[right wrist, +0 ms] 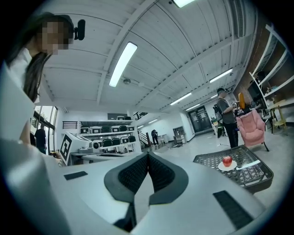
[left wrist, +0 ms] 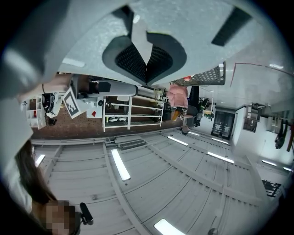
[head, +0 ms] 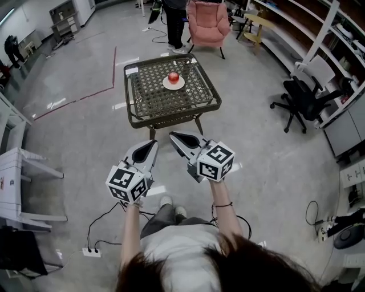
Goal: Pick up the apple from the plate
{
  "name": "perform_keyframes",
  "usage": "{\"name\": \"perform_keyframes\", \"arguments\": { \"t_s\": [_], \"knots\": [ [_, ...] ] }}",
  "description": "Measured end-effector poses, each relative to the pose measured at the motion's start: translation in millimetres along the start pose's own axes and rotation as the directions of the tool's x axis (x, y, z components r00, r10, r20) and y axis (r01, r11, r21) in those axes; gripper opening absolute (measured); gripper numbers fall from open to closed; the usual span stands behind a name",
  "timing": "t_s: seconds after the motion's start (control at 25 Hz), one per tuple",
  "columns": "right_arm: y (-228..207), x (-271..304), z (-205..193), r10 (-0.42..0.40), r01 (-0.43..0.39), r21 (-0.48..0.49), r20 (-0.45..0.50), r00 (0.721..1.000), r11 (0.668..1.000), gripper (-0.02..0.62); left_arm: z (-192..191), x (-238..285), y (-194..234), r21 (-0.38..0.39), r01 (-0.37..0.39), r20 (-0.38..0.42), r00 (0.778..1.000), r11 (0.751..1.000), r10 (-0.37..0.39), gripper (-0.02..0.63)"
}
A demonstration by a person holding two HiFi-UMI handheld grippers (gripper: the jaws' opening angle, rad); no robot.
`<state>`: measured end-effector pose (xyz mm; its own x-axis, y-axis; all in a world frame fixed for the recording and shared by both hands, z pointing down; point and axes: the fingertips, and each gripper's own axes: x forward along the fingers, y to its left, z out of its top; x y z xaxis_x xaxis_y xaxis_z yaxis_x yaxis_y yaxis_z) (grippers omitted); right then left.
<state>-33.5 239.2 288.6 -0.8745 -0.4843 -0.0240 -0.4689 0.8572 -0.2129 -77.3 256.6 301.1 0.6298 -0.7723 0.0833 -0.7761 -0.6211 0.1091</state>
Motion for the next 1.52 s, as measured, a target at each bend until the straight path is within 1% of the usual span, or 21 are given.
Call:
{"name": "perform_keyframes", "arguments": {
  "t_s": [0.24,0.56,0.76,0.96,1.28,1.52],
  "knots": [
    [-10.0,14.6,-6.6,0.014,-0.014,0.011,-0.021,1.000,1.000,0.009,-7.6,6.7,12.5,-0.029,-0.005,-0.016,1.000,1.000,0.005,0.011],
    [-37.4,45.7,-17.3,0.013,-0.011,0.038,-0.049,0.999,0.999,0.009,-16.7,25.1,51.3,-0.067,-0.009,-0.037,0.999,0.998,0.006,0.011],
    [-63.7,66.5,-19.0,-0.004,0.007,0.050,-0.059,0.998,0.999,0.009,-18.6,46.1,79.2,-0.080,0.012,-0.052,0.998,0.997,-0.016,0.011],
    [-90.5,87.5,-8.7,-0.037,0.039,0.046,-0.046,0.998,0.998,0.009,-8.0,69.2,107.1,-0.079,0.040,-0.048,0.998,0.996,-0.043,0.011],
    [-129.2,108.9,-2.4,-0.093,0.095,0.051,-0.047,0.995,0.994,0.009,-2.8,107.0,135.8,-0.088,0.100,-0.054,0.993,0.991,-0.105,0.011],
    [-152.9,126.6,-6.0,-0.133,0.136,0.044,-0.052,0.990,0.990,0.009,-4.0,127.2,161.9,-0.092,0.138,-0.050,0.988,0.986,-0.143,0.011]
  ]
}}
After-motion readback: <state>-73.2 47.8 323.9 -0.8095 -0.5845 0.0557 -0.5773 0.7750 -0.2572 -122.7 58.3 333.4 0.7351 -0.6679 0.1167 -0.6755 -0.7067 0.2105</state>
